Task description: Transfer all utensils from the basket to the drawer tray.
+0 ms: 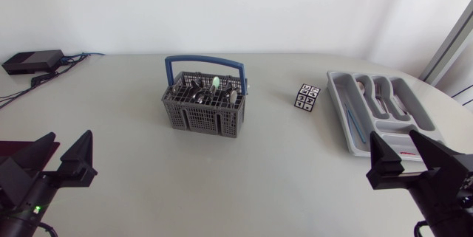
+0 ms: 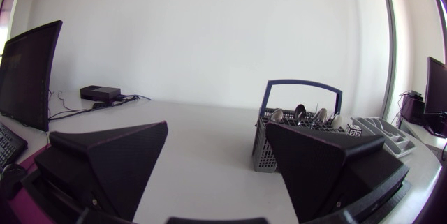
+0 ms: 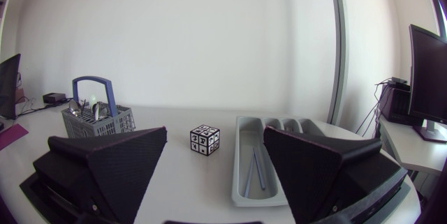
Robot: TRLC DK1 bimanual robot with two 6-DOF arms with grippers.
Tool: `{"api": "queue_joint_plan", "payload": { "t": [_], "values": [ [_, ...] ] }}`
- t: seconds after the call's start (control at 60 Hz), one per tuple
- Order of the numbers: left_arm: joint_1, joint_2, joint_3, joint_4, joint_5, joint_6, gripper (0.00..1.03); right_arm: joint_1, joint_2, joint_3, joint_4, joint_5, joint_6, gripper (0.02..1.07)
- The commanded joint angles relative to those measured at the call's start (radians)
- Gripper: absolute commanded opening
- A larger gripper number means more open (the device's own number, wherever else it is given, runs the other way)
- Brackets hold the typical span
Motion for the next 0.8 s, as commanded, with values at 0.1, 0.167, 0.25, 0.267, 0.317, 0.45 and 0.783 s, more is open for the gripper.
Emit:
{"api": "queue_joint_plan", "payload": {
  "t": [0.1, 0.167, 0.25, 0.267, 0.317, 0.45, 0.783],
  "values": [
    [0.012, -0.008, 0.028, -0.015, -0.012, -0.004, 0.97, 0.011, 0.009, 0.001, -0.004, 0.004, -0.003, 1.02],
    [0.012, -0.008, 0.04, -0.015, -0.012, -0.004, 0.97, 0.013, 0.017, 0.01, 0.0, 0.003, -0.003, 1.02],
    [0.014, -0.002, 0.064, -0.015, -0.014, -0.005, 0.96, 0.023, 0.045, 0.033, 0.001, 0.004, -0.001, 1.02],
    [0.014, 0.004, 0.075, -0.013, -0.014, -0.005, 0.96, 0.025, 0.063, 0.046, 0.004, 0.004, -0.001, 1.02],
    [0.014, 0.03, 0.1, -0.012, -0.014, -0.008, 0.96, 0.026, 0.111, 0.072, 0.019, 0.004, -0.001, 1.02],
    [0.005, 0.192, 0.198, -0.004, -0.014, -0.033, 0.96, 0.034, 0.302, 0.154, 0.081, -0.003, -0.001, 1.02],
    [-0.089, 0.705, 0.469, -0.062, -0.023, -0.053, 0.96, 0.118, 0.859, 0.438, 0.105, -0.02, 0.012, 1.02]
  ]
}}
